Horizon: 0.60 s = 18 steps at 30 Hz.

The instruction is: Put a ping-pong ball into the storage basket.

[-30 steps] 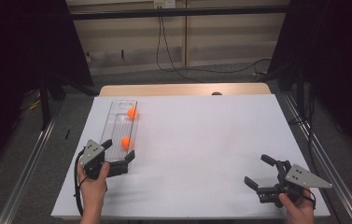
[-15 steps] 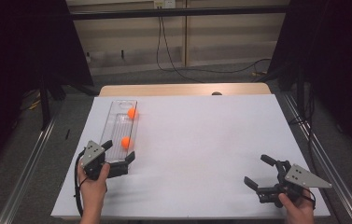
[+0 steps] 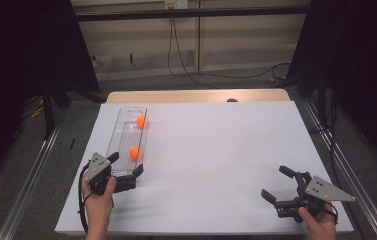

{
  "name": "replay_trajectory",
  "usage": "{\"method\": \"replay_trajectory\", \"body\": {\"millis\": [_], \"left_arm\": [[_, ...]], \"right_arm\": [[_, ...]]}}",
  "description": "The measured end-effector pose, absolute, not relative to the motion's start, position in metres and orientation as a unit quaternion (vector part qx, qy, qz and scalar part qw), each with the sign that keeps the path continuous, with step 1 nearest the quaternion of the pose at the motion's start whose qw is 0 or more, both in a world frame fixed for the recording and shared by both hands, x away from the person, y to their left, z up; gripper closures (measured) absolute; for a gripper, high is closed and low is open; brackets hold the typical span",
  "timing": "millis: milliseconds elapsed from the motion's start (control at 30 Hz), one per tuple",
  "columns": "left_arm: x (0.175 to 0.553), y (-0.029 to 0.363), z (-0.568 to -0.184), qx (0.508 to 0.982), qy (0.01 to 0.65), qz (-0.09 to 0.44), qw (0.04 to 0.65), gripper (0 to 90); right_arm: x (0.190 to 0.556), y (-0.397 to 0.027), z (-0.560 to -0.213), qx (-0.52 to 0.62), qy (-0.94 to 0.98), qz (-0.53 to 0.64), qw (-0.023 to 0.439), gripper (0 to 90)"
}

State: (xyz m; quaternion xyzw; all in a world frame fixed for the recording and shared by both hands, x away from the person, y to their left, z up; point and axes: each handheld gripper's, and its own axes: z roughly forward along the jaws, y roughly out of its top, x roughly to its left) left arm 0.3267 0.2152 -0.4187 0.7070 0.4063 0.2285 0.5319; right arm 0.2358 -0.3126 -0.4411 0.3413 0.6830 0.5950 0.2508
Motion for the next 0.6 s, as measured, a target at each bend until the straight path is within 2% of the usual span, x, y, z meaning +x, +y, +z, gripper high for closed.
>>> {"method": "replay_trajectory", "body": {"millis": [600], "left_arm": [[0.3235, 0.2200, -0.4227, 0.703, 0.410, 0.227, 0.535, 2.8]], "right_arm": [[0.2356, -0.3126, -0.4410, 0.341, 0.682, 0.596, 0.251, 1.3]]}}
